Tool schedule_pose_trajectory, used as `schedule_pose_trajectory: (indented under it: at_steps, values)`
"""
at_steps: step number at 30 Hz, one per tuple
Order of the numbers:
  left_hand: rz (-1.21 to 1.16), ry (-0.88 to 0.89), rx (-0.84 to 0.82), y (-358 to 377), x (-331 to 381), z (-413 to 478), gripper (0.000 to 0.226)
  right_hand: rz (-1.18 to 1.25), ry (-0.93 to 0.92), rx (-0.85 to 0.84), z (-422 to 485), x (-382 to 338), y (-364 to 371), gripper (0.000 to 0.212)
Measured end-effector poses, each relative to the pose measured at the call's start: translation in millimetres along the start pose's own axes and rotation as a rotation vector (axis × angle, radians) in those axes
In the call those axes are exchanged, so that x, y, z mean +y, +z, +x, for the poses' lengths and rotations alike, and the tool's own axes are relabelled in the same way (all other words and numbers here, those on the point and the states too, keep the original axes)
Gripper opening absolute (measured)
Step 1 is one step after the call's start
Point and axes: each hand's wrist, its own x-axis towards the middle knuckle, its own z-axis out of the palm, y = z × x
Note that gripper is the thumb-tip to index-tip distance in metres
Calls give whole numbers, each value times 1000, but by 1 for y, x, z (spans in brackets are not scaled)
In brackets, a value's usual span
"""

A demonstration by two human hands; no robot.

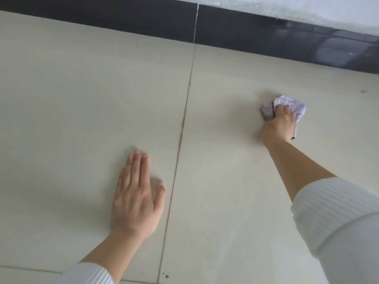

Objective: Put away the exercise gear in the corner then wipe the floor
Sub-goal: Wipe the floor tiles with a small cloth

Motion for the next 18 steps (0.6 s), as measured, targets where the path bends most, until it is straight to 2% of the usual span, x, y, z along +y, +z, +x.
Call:
schedule_pose_trajectory:
  at_steps: [3,5,7,10,13,18]
  values:
    - [-3,-2,-5,0,1,1,72,78,-31,-29,5,-23,7,44]
    - [-5,0,-1,0,1,1,72,158,-123,-89,-3,-45,11,39]
    - [-9,8,3,0,1,0,72,218,-260,-166,-23,-69,16,41]
    - [-21,24,19,0,1,0,72,219,-569,-324,-65,-88,19,57]
    - [-27,23,35,1,-2,2,72,232,-763,-449,-108,-82,15,66]
    - [-37,39,53,5,-4,3,72,245,-884,-532,-182,-43,-3,69]
